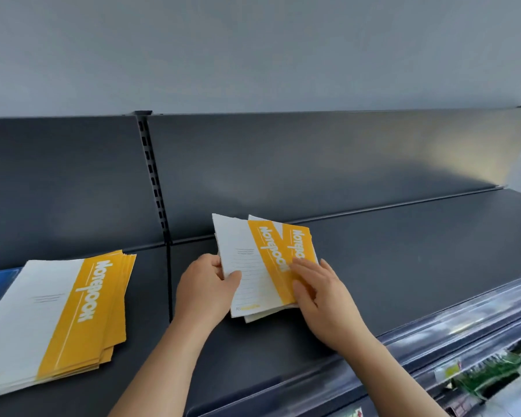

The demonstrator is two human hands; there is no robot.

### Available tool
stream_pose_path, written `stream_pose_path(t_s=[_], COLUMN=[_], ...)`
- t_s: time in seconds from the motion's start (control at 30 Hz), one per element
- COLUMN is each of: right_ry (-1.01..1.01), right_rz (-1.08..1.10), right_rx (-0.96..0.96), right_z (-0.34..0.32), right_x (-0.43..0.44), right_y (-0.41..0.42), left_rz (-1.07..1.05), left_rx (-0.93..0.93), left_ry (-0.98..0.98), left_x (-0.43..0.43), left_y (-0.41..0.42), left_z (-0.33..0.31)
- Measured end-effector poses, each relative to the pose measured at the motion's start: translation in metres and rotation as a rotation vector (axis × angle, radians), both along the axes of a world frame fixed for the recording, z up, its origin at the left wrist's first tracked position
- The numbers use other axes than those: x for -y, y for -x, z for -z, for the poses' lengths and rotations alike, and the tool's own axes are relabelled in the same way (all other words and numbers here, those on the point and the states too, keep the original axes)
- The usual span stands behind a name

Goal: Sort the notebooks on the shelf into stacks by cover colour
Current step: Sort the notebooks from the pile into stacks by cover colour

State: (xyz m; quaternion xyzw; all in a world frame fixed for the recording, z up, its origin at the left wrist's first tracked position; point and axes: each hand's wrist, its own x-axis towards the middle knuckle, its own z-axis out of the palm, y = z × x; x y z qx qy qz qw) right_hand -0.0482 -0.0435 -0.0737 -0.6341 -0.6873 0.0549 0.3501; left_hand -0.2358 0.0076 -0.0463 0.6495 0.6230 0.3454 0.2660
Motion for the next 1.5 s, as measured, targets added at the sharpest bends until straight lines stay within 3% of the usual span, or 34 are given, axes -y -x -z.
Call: stream_pose_path(t_s=[0.1, 0.23, 0.37, 0.63, 0.8, 1.13, 1.5], right_ry=[0.016, 0.042, 0.036, 0.032, 0.046, 0.057, 0.197], right_rz=[0.097, -0.044, -0.133, -0.066, -0.074, -0.219, -0.363], right_rx=[0.028, 0.085, 0.013, 0.030, -0.064, -0.256, -0.448], right_z=[0.001, 0.001, -0.004, 0.000, -0.006, -0.029, -0.028], right_x=[0.000, 0.000, 0.004, 0.002, 0.005, 0.006, 0.014], right_y=[-0.002, 0.003, 0.003, 0.002, 0.017, 0.098, 0.264], left_rz=[-0.070, -0.106, -0.118, -0.097, -0.071, -0.104, -0.318], left_rx=[0.058, 0.093, 0.135, 0.215, 0.351, 0.321, 0.245], left_ry=[-0.005, -0.006, 0.016, 0.001, -0.027, -0.096, -0.086], left_x=[0.003, 0.008, 0.010, 0.021, 0.032, 0.058, 0.117], left_y=[0.000, 0.000, 0.007, 0.013, 0.025, 0.102, 0.263], left_z=[0.000, -0.001, 0.002, 0.009, 0.011, 0.003, -0.013])
